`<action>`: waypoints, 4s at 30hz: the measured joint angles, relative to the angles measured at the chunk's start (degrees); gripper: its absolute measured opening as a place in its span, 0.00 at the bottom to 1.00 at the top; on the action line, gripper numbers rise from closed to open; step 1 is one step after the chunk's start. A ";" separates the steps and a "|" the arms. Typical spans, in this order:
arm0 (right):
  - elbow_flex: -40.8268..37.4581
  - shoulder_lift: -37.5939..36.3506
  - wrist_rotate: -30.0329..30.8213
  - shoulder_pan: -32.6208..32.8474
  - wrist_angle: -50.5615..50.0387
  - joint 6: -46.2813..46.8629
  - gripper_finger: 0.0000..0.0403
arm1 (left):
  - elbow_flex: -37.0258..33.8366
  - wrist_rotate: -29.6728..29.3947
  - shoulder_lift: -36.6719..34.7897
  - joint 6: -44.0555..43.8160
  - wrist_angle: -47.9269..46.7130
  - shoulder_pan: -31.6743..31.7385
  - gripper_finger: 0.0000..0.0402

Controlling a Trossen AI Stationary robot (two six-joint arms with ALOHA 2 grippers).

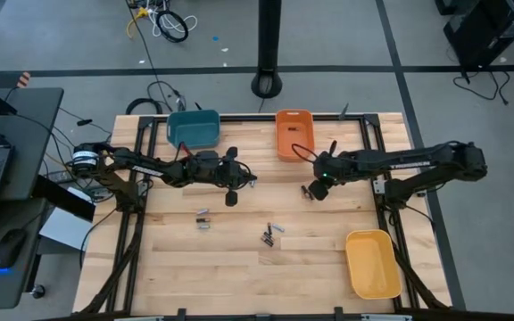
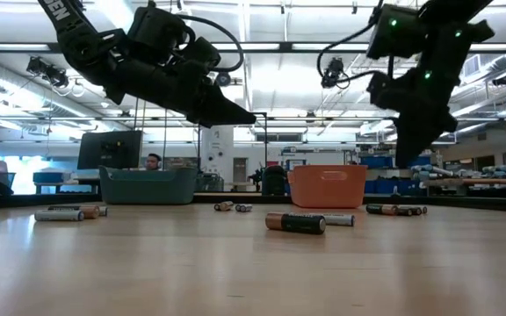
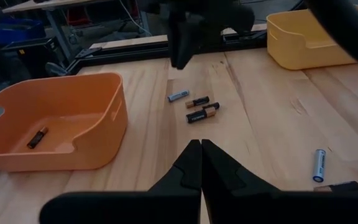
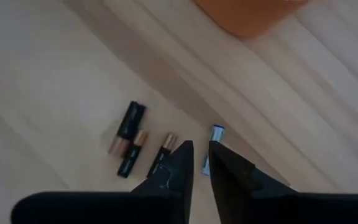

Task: Sort batteries
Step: Put the silver battery into the yellow bin

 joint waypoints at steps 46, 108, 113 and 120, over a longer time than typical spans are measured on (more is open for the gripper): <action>0.39 17.41 -10.75 -10.34 1.39 -6.23 0.34 | 0.00 0.11 0.00 -0.02 -1.16 0.28 0.02; -0.02 -3.31 -20.10 0.24 -10.57 -3.31 0.11 | -0.01 0.09 0.00 0.00 -1.00 0.28 0.02; 0.09 -6.88 -21.54 7.47 -11.85 2.03 0.11 | 0.00 0.09 0.00 0.00 -1.00 0.28 0.02; 6.52 -7.73 -21.48 17.64 -16.95 7.87 0.11 | -0.01 0.07 0.00 -0.04 -1.00 0.28 0.02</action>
